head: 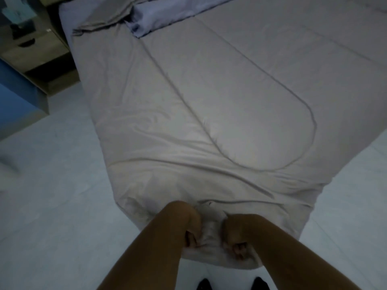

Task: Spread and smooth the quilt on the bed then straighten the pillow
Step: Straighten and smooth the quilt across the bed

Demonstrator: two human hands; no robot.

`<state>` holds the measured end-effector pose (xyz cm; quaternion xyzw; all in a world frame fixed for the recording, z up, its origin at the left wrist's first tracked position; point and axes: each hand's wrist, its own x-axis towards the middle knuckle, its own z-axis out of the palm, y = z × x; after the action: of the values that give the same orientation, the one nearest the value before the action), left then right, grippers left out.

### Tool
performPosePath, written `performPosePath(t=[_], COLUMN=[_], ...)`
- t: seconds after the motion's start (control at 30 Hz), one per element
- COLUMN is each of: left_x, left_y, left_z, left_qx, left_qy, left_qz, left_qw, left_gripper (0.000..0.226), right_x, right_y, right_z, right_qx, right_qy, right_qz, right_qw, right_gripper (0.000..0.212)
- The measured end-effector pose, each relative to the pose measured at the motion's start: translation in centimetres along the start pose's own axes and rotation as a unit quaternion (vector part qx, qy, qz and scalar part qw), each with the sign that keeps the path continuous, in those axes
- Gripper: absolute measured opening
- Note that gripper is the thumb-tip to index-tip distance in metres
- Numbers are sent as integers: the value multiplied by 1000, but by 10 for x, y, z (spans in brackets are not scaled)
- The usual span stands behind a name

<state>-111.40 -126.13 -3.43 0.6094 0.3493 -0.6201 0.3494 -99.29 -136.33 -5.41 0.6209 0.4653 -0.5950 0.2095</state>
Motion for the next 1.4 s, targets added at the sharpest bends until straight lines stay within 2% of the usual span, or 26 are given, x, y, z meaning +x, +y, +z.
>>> performPosePath(t=[0.03,0.07,0.13,0.2,0.27,0.33,0.37,0.43,0.53,0.6,0.67,0.73,0.8,0.87,0.97,1.03,1.07,1.17,1.27,1.33,1.4], left_x=[-6,-18,-31,-36,-31,-15,-5,13,45,64,75,77,72,68,73,79,82,80,80,80,80], left_y=[0,0,-2,-9,-18,-20,-19,-12,-8,-12,-20,-20,-11,4,10,-6,-13,-9,3,-12,-40], left_z=[-4,-9,-28,-48,-62,-71,-73,-71,-52,-32,-19,-19,-33,-50,-59,-50,-45,-46,-54,-53,-49], left_qx=[-37,-66,-77,-89,-138,-144,-147,-154,-110,-79,-88,-101,-115,-111,-71,-107,-125,-141,-77,-94,-142], left_qy=[-24,-12,123,332,478,550,567,585,598,623,626,614,627,635,644,636,643,658,665,646,640], left_qz=[16,22,58,90,125,144,149,146,96,51,27,12,15,46,55,8,-16,-29,45,27,-18], left_qw=[999,997,988,935,858,810,796,783,788,776,774,782,770,763,760,764,755,740,742,757,755], left_gripper=[34,32,31,30,24,30,37,52,80,92,99,99,90,79,73,81,83,72,62,68,74], right_x=[-11,-10,-16,-23,-23,-14,-7,12,41,54,61,65,68,70,78,79,77,74,77,79,80], right_y=[-1,3,8,12,14,17,18,20,28,37,49,57,54,42,44,57,64,59,28,18,19], right_z=[-6,-13,-31,-51,-69,-83,-86,-86,-77,-70,-68,-70,-77,-86,-90,-88,-89,-91,-89,-86,-87], right_qx=[12,9,-13,53,109,91,69,40,16,0,9,37,68,76,29,22,26,66,44,9,16], right_qy=[24,83,221,327,451,543,557,544,502,514,556,594,609,619,619,618,620,628,620,603,600], right_qz=[-8,-33,-86,-126,-150,-137,-111,-69,-43,-29,6,42,66,49,16,45,64,96,19,-11,15], right_qw=[1000,996,971,935,873,824,820,836,863,858,831,802,787,781,785,785,781,769,783,798,800], right_gripper=[33,34,30,18,21,35,42,57,70,82,84,82,79,73,64,66,67,67,67,69,71])
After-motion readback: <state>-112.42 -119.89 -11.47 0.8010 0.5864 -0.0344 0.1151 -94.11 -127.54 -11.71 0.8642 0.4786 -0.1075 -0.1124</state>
